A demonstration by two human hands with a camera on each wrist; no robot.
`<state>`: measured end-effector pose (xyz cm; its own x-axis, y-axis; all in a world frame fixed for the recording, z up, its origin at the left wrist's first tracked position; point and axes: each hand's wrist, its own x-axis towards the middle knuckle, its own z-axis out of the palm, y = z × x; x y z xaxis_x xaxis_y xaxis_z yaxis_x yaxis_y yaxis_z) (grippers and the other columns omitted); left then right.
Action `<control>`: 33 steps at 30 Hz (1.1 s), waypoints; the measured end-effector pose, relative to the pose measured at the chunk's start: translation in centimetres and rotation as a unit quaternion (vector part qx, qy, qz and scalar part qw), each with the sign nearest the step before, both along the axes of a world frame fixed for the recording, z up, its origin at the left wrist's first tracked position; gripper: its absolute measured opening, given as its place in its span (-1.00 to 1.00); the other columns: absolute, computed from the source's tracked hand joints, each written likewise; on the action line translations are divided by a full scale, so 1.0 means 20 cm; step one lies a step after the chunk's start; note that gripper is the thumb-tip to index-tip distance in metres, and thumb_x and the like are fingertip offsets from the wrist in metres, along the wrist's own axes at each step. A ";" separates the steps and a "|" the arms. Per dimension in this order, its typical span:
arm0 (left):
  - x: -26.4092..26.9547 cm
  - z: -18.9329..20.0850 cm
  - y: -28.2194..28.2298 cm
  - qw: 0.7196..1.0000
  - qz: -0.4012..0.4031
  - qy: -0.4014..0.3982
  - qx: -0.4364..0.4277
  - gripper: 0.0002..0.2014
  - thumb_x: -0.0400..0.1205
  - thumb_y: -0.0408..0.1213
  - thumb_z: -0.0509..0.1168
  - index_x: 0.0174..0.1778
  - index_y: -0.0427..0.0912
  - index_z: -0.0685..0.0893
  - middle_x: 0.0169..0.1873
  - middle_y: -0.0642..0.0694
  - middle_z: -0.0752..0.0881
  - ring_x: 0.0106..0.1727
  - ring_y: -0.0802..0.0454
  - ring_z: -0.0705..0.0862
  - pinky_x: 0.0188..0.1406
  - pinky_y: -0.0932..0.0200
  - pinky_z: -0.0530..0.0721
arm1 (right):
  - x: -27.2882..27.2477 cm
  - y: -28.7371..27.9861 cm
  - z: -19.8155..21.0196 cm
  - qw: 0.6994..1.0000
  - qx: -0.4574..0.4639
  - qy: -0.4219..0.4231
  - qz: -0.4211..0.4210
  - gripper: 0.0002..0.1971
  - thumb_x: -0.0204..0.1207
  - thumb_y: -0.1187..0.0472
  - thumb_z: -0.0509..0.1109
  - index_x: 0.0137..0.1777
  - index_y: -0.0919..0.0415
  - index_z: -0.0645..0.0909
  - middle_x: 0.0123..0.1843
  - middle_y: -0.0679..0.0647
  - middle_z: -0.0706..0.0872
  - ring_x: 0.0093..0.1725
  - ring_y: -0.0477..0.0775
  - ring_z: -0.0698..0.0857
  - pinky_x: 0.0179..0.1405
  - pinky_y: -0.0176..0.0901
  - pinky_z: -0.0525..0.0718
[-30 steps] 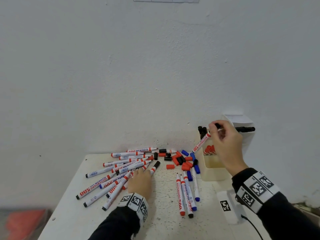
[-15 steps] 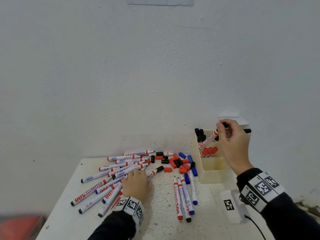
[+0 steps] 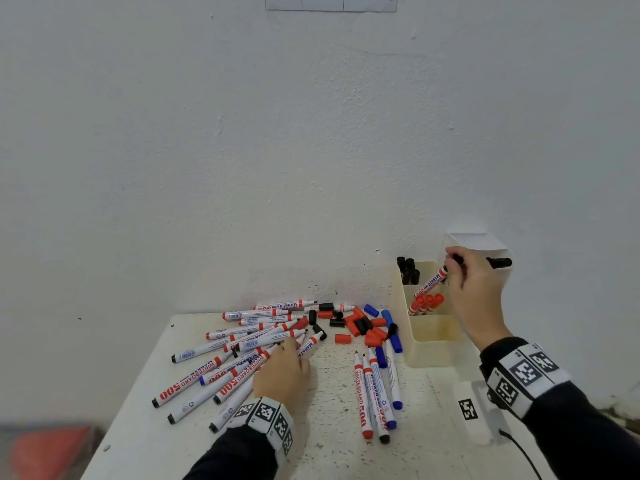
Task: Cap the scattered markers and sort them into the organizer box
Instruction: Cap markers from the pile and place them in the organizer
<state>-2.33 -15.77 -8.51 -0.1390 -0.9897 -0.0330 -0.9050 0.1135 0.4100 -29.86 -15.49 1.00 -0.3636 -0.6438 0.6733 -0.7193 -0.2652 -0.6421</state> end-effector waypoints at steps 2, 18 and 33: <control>0.01 -0.02 0.00 1.000 0.001 0.015 0.007 -0.72 0.72 -0.13 0.02 0.29 -0.14 0.38 -0.01 -0.01 0.57 -0.14 0.12 0.59 -0.16 0.25 0.63 | 0.00 0.00 -0.01 1.000 0.019 -0.006 0.005 -0.77 0.60 0.38 0.24 0.21 0.35 0.57 0.04 0.19 0.68 0.03 0.05 0.62 0.04 -0.18 0.52; 0.00 -0.01 0.02 0.998 0.020 0.052 0.006 -0.69 0.72 -0.16 0.04 0.36 -0.11 0.35 0.14 -0.05 0.59 -0.01 0.08 0.64 -0.01 0.17 0.69 | -0.01 -0.01 0.05 0.989 -0.111 0.086 -0.052 -0.84 0.47 0.59 0.28 -0.01 0.47 0.62 -0.06 0.35 0.67 -0.01 0.04 0.55 0.10 -0.70 0.34; -0.01 -0.02 0.01 0.999 0.014 0.043 0.015 -0.66 0.72 -0.16 0.03 0.40 -0.12 0.33 0.21 -0.07 0.57 0.05 0.07 0.64 0.00 0.18 0.68 | -0.02 -0.09 -0.05 0.952 0.285 0.091 0.066 -0.57 0.70 0.19 0.08 0.56 0.21 0.29 0.59 0.12 0.32 0.60 0.09 0.24 0.58 -0.06 0.15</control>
<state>-2.46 -15.51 -8.92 -0.1154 -0.9919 -0.0526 -0.8686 0.0750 0.4898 -30.29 -17.19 -0.09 -0.1648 -0.9555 0.2448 -0.8169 -0.0069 -0.5768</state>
